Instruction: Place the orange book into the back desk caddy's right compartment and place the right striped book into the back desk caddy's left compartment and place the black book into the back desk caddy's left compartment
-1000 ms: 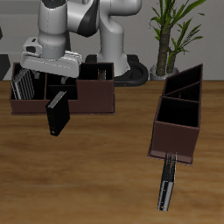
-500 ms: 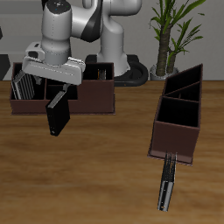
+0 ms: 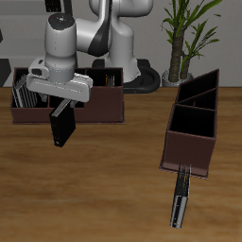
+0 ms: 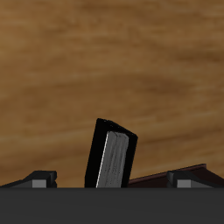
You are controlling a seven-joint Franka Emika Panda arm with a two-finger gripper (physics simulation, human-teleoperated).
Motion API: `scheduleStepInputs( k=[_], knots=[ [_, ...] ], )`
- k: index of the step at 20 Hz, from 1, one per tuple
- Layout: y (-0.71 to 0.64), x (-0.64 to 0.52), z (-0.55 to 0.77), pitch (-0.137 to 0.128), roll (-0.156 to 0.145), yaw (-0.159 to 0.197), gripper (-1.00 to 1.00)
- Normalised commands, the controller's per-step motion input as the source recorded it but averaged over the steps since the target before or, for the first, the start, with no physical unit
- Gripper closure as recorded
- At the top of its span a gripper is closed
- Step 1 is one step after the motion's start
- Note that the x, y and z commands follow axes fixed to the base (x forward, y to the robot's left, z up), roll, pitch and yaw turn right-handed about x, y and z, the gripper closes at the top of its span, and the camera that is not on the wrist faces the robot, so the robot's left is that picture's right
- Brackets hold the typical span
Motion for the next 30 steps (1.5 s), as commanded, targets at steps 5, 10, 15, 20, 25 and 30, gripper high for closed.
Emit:
scheduleStepInputs(
  k=[5,10,15,20,25,30],
  knots=[
    [0.0,0.09,-0.3,0.042,0.018,-0.025,-1.0],
    [-0.03,0.02,-0.24,0.04,0.01,-0.013,-1.0],
    [0.06,0.03,-0.22,0.038,0.008,0.015,1.0],
    [0.01,-0.03,-0.06,0.019,0.023,-0.019,1.0],
    [-0.01,0.0,0.17,-0.019,0.006,0.012,1.0],
    [-0.07,0.01,0.71,-0.066,0.027,0.055,1.0]
  ],
)
